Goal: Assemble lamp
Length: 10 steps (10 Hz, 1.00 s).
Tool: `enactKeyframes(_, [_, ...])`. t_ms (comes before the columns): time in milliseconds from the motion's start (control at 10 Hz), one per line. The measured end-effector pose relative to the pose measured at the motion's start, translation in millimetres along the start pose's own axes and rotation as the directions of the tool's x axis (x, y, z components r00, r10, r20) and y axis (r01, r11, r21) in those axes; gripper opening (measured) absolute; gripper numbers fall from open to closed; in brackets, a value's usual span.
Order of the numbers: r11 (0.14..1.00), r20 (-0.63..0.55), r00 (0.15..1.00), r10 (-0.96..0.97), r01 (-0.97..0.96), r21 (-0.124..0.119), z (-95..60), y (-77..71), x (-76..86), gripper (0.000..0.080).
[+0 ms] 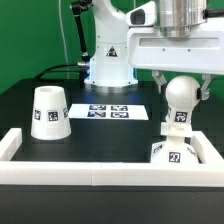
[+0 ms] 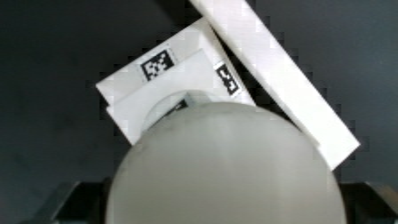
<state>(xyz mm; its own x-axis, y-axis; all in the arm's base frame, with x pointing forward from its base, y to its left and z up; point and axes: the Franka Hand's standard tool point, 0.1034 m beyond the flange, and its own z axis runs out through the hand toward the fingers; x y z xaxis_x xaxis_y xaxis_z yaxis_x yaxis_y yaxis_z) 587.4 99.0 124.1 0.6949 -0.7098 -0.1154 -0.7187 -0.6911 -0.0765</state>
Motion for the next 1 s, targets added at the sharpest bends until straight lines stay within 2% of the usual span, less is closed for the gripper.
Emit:
enactKeyframes(100, [0.997, -0.002, 0.997, 0.076, -0.076, 0.004, 0.0, -0.5, 0.1, 0.0578])
enactKeyframes(300, [0.985, -0.021, 0.985, 0.170, -0.170, 0.033, 0.6, -4.2, 0.0, 0.0578])
enactKeyframes(800, [0.883, 0.014, 0.885, 0.466, -0.466, 0.058, -0.2, -14.8, -8.7, 0.0579])
enactKeyframes(1000, [0.844, 0.028, 0.846, 0.533, -0.534, 0.061, -0.5, -15.8, -8.9, 0.0579])
